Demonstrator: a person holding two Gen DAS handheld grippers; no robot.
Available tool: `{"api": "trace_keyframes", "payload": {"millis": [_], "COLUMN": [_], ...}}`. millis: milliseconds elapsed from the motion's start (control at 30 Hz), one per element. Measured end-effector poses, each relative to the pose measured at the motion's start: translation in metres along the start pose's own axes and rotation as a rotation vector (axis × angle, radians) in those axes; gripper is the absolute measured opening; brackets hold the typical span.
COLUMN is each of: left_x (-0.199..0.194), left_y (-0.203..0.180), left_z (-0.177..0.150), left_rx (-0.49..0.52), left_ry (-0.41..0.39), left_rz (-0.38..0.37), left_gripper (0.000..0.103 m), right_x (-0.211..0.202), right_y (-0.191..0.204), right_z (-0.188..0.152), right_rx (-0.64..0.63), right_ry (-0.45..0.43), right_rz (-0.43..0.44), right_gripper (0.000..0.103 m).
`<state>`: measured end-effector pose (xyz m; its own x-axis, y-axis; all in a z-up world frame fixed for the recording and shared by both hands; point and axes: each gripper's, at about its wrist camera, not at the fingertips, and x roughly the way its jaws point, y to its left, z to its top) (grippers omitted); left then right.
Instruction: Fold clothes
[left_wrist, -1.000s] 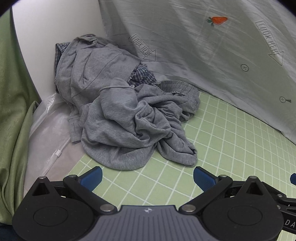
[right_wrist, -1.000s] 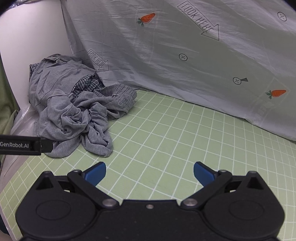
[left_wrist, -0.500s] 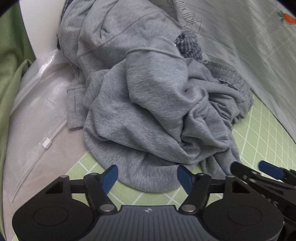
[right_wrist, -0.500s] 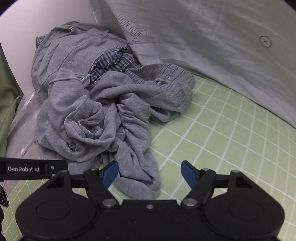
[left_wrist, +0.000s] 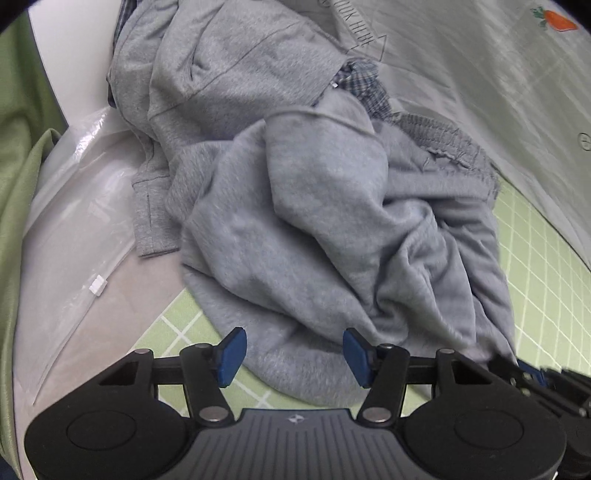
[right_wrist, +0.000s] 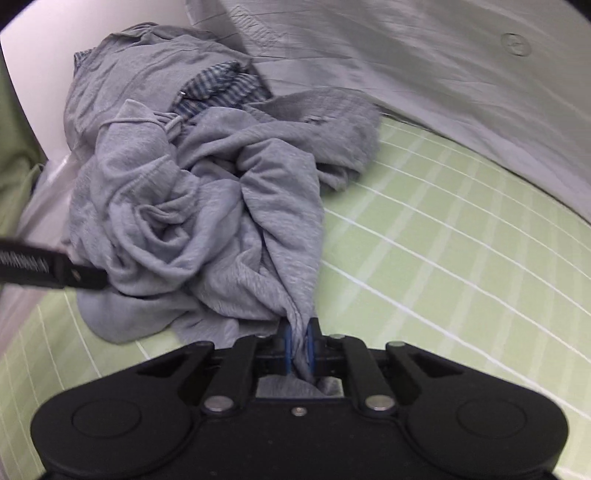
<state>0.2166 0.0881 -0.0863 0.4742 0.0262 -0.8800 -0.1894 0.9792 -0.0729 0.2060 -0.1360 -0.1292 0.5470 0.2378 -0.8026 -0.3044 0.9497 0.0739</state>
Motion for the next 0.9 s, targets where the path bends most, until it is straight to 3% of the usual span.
{"api": "trace_keyframes", "payload": {"millis": [167,333,433,500,567,600,633,667,700,733,900], "left_x": [-0.03,-0.061,-0.078,-0.087,-0.094,-0.096,-0.097,-0.097,-0.097,-0.097,-0.095], "left_y": [-0.019,-0.051,-0.068,-0.077,-0.083,-0.085,-0.087,-0.089,-0.09,-0.091,-0.093], "left_z": [-0.025,-0.061,-0.084,-0.099,-0.111,-0.116,-0.12,-0.123,-0.124,-0.125,-0.112], "left_rx": [0.018,0.075,0.102,0.114,0.12,0.121,0.121,0.118,0.113,0.108,0.098], "left_ry": [0.0,-0.005,-0.008,-0.006,-0.005,-0.004,-0.003,-0.003,-0.003,-0.003,-0.018], "left_rz": [-0.023,-0.059,-0.077,-0.082,-0.084,-0.084,-0.082,-0.078,-0.075,-0.072,-0.072], "left_gripper": [0.06,0.06,0.06,0.066,0.072,0.074,0.082,0.087,0.088,0.089,0.089], "right_x": [-0.052,-0.106,-0.135,-0.155,-0.175,-0.182,-0.188,-0.195,-0.202,-0.209,-0.209], "right_y": [-0.064,-0.141,-0.196,-0.227,-0.248,-0.246,-0.243,-0.241,-0.238,-0.236,-0.206], "right_z": [-0.052,-0.103,-0.127,-0.138,-0.147,-0.15,-0.153,-0.157,-0.16,-0.163,-0.15], "right_rx": [0.04,0.08,0.163,0.255,0.353,0.382,0.41,0.439,0.467,0.496,0.579], "right_ry": [0.002,0.019,0.044,0.048,0.035,0.008,-0.018,-0.044,-0.071,-0.097,-0.206], "right_rz": [-0.137,-0.334,-0.449,-0.502,-0.532,-0.524,-0.517,-0.509,-0.501,-0.493,-0.358], "right_gripper": [0.008,0.008,0.008,0.01,0.017,0.032,0.055,0.066,0.083,0.089,0.089]}}
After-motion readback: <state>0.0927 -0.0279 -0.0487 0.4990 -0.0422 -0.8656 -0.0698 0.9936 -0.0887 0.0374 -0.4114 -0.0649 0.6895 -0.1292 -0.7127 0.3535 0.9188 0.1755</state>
